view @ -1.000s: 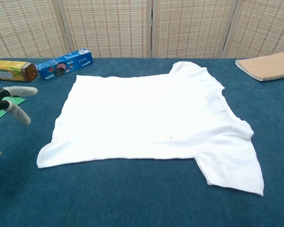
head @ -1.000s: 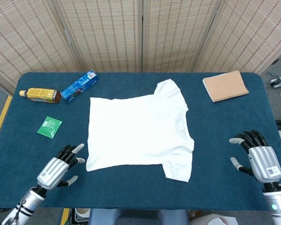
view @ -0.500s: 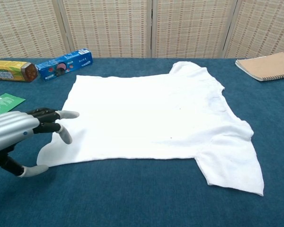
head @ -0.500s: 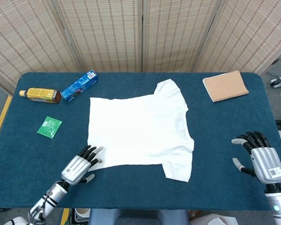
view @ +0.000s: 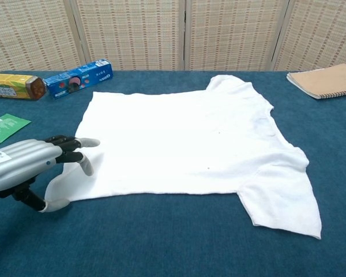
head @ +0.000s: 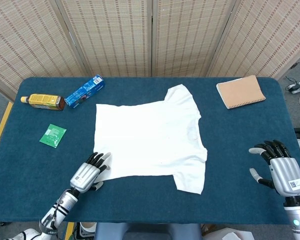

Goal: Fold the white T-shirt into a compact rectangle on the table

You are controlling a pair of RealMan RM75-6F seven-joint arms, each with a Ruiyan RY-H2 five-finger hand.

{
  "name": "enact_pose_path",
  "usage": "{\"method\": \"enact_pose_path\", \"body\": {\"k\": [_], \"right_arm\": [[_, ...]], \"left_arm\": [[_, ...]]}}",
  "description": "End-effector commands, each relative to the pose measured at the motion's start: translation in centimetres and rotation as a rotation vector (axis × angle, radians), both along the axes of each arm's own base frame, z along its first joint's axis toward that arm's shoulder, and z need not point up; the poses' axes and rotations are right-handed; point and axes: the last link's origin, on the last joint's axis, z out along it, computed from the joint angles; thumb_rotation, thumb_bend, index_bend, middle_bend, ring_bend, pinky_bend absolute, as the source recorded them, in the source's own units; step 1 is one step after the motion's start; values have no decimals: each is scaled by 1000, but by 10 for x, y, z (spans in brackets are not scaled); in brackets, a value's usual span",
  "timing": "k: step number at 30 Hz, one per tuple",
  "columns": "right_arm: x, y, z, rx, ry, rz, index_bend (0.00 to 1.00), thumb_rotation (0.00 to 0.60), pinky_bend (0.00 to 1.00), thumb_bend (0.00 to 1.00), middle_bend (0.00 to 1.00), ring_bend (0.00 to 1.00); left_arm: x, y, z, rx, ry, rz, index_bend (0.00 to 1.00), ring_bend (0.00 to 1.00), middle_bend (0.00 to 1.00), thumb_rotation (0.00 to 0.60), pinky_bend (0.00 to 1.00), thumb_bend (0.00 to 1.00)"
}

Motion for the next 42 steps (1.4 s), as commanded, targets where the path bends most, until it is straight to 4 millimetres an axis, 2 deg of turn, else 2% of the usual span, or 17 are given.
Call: {"method": "enact_pose_path", "body": {"k": [1, 29, 35, 42], "right_arm": [[-1, 0, 0, 1, 0, -2, 330, 600, 106, 261, 283, 145], [-3, 1, 1, -6, -4, -11, 330, 600, 106, 261, 283, 145], [-4, 0, 0, -1, -3, -12, 330, 600, 106, 261, 283, 145], [-4, -2, 0, 0, -3, -15, 330, 600, 106, 261, 283, 145]], "left_arm": [[0, -2, -1, -5, 10, 0, 380, 51, 57, 600, 0, 300], [-9, 5, -11, 36, 13, 25, 402, 55, 59, 600, 0, 303], [-12, 7, -13, 36, 13, 29, 412, 60, 61, 600, 0, 336], [-15, 12, -12, 62, -5, 35, 449, 74, 74, 600, 0, 435]]}}
